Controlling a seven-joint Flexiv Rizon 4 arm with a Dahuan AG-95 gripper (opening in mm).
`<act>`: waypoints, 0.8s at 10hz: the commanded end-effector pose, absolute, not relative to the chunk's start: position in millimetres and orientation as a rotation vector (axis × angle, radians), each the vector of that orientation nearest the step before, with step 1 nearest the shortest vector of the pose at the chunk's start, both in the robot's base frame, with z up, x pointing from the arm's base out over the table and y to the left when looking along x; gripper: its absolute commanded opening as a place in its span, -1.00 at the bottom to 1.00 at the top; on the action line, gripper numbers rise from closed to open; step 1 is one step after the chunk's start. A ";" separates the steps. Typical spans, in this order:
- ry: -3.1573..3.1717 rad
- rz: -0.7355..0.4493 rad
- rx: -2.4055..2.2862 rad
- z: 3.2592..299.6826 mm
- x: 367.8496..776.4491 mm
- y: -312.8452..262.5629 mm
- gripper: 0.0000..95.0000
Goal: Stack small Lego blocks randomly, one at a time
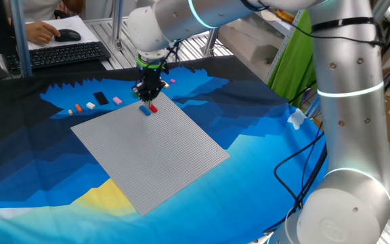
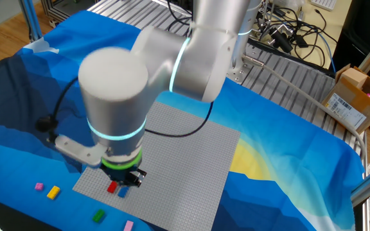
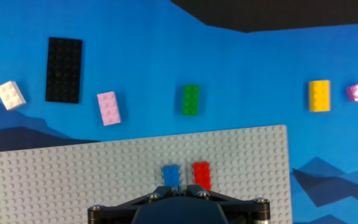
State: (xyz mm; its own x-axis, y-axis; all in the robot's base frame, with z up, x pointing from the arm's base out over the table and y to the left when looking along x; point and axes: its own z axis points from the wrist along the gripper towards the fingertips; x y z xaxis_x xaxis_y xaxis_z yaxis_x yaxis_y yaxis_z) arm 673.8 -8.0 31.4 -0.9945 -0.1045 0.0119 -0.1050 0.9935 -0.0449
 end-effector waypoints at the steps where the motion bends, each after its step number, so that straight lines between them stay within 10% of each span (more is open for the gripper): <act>1: -3.116 0.020 0.130 40.5 699.8 -7.2 -0.60; 3: -3.121 0.014 0.106 48.8 719.2 -9.6 -0.60; 4: -3.123 0.013 0.126 52.2 726.8 -10.7 -1.00; 8: -3.140 0.010 0.095 47.3 733.1 -7.1 -1.00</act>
State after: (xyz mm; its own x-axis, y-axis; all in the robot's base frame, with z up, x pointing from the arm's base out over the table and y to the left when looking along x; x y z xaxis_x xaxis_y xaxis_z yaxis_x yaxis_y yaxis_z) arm 727.9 -7.2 47.8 -0.9974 -0.0719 -0.0022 -0.0718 0.9973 -0.0175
